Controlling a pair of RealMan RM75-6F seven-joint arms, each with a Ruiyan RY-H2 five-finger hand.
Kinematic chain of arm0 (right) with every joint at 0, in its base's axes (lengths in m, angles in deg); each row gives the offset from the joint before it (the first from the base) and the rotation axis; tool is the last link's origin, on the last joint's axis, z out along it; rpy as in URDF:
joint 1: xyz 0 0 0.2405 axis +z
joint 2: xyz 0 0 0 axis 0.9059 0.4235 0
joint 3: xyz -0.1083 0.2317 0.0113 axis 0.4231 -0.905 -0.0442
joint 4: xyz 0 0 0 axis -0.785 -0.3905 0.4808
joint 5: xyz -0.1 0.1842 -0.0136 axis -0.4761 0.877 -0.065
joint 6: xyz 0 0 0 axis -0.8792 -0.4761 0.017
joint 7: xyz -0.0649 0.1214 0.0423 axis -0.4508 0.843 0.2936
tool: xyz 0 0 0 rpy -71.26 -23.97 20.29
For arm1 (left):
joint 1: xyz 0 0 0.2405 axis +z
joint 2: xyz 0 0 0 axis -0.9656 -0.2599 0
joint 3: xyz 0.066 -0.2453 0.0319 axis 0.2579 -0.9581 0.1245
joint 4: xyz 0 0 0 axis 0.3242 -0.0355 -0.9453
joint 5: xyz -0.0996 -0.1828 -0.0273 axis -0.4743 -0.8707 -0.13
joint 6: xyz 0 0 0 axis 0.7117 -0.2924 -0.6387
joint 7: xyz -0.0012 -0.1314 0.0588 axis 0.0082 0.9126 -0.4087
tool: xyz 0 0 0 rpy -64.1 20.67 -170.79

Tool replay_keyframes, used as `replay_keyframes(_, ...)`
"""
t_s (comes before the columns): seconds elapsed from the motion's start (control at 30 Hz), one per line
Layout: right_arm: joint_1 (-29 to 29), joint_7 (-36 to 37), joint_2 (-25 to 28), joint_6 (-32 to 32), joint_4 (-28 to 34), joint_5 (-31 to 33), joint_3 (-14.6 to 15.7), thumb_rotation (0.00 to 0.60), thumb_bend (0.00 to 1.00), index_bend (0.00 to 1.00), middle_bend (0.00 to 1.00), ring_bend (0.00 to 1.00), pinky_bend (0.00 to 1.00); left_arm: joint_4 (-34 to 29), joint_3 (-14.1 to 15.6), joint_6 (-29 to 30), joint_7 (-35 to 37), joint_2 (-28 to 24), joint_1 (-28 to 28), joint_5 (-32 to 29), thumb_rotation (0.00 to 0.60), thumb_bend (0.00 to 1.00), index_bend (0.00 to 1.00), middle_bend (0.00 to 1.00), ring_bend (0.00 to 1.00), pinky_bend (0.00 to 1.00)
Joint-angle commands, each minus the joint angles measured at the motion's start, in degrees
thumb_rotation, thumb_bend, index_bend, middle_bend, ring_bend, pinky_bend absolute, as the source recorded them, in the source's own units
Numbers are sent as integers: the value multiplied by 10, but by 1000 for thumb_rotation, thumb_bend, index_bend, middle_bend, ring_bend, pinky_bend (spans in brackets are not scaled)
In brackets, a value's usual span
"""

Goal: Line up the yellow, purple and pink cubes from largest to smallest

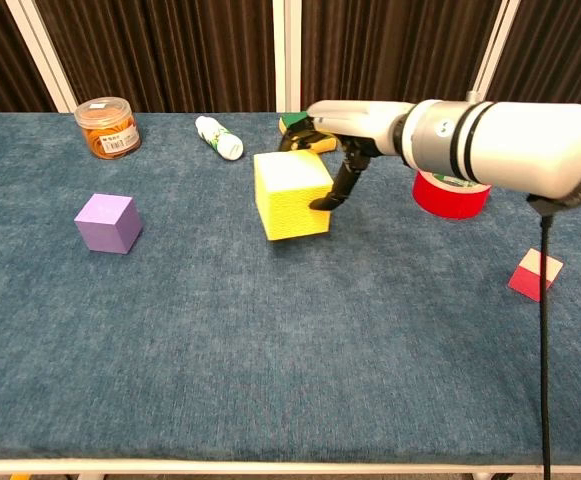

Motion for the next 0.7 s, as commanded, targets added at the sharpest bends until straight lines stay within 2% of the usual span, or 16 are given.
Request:
replay_keyframes(0.03,-6,-43,-7,-37,27,52,11,600,216,237,372,51,0,1,0,-2,1,0,-1,1,600,127,215,264,243,267)
replay_keyframes(0.27,-3,-68,-22,-48,32,94,11,600,208,183,345,47,0,7,1,-6,9,6,-3,2,600,127,215,264,243,267)
replay_keyframes(0.5,-4,-70,-24,-40,33,99,14,600,181,10,204,0,0,15,1,-17,18,10,-10,4,600,127,215,264,243,267)
replay_keyframes(0.7,-17,-63,-6,-53,61,90,13,600,164,0,165,0,0,15,1,-28,20,11,-21,15,600,127,215,264,243,267)
